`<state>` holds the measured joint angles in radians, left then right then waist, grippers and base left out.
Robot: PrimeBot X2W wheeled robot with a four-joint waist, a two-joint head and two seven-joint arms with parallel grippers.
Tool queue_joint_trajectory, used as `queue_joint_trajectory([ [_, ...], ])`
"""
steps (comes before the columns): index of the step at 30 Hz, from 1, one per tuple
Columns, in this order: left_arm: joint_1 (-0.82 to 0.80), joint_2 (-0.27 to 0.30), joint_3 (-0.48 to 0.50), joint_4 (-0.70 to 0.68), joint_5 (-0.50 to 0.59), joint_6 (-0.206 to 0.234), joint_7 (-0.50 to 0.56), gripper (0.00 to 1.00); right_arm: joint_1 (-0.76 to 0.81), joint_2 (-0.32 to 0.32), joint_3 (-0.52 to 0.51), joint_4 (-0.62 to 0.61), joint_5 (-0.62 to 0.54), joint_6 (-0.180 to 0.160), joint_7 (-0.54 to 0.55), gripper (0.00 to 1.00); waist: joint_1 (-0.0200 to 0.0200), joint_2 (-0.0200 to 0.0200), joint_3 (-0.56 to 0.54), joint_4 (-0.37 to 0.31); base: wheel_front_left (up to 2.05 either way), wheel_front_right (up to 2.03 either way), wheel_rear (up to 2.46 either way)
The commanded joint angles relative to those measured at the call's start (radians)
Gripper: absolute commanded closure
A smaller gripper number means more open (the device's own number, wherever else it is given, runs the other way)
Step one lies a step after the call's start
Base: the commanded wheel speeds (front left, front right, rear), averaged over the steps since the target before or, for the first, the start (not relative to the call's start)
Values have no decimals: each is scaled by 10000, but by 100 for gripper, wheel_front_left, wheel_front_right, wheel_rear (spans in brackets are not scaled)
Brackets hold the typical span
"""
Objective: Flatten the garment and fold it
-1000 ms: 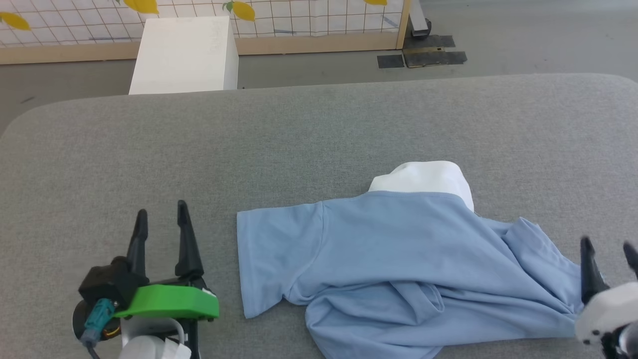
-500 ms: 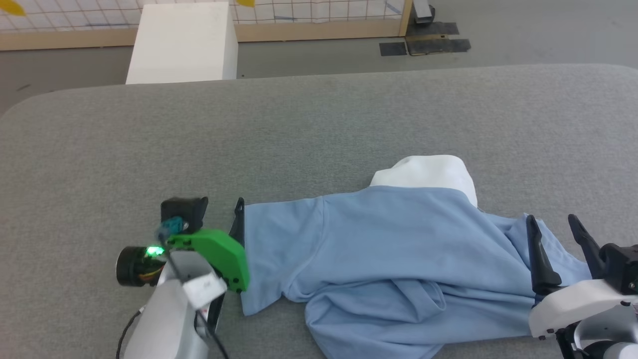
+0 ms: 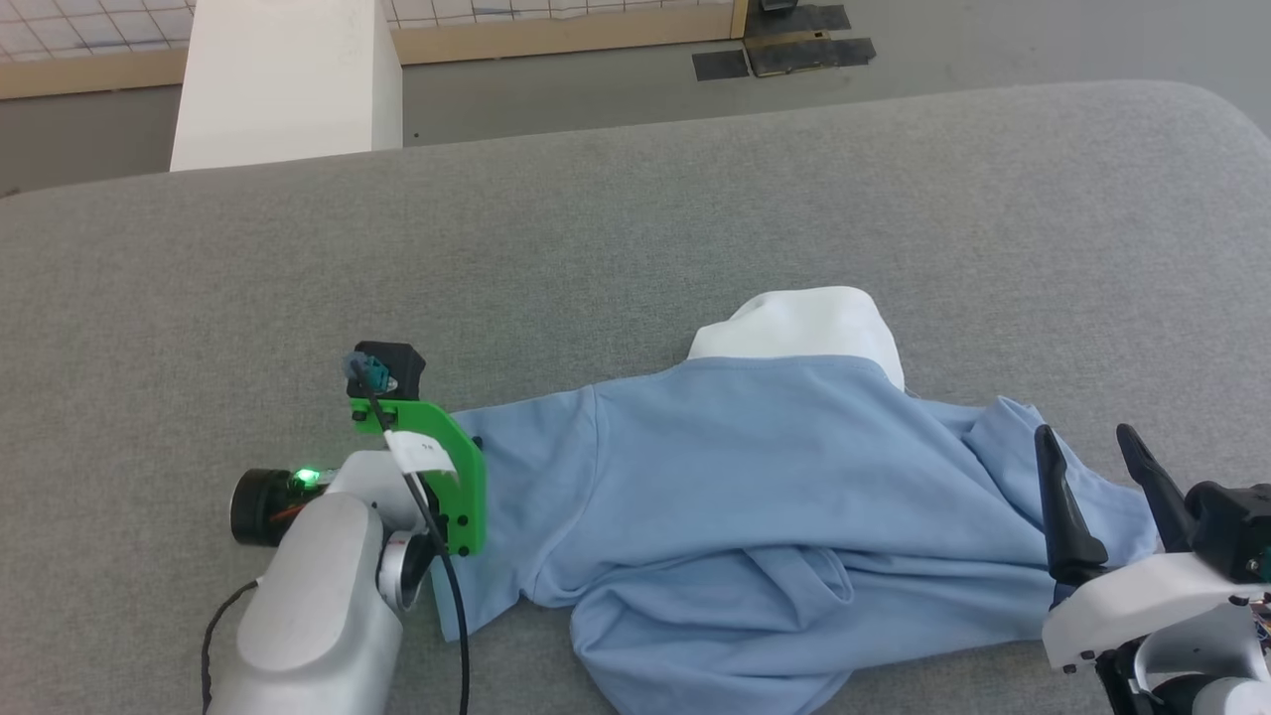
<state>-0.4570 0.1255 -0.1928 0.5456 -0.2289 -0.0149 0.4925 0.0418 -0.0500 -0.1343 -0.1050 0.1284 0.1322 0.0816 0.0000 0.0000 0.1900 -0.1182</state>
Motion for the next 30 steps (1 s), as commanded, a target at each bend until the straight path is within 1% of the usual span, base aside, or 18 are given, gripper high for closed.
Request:
queue_joint_trajectory([
  [1,129,-43,-121,223,-91,-192,183,100,-123,-3,8,24,60,-15,-77,0,0,0,28,21,0,0,0],
  [4,138,-68,-165,108,-195,-334,-43,100,-163,-3,26,46,68,-15,-51,0,0,0,40,126,0,0,0],
  [7,146,-52,-17,-36,-249,-208,-632,100,-215,-3,80,46,1,-15,13,0,0,0,18,246,0,0,0],
  [11,435,81,489,-422,-480,129,-1489,100,-361,-3,101,30,-318,-15,231,0,0,0,-58,373,0,0,0],
  [16,1430,406,1365,-1289,-846,743,-2148,100,-533,-3,-125,104,-499,-15,571,0,0,0,-209,620,0,0,0],
  [18,1933,504,1680,-1740,-995,942,-2292,100,-544,-3,-259,191,-506,-15,721,0,0,0,-275,735,0,0,0],
  [21,2613,586,1911,-2368,-1160,1035,-2341,100,-609,-3,-211,279,-630,-15,869,0,0,0,-362,920,0,0,0],
  [25,3280,575,1926,-3031,-1291,1028,-2248,100,-1049,-156,318,516,-978,-15,1111,0,0,0,-425,1102,0,0,0],
  [30,3566,433,1832,-3469,-1386,1086,-2145,100,-2094,-607,1084,1522,-932,-15,1858,0,0,0,-402,1259,0,0,0],
])
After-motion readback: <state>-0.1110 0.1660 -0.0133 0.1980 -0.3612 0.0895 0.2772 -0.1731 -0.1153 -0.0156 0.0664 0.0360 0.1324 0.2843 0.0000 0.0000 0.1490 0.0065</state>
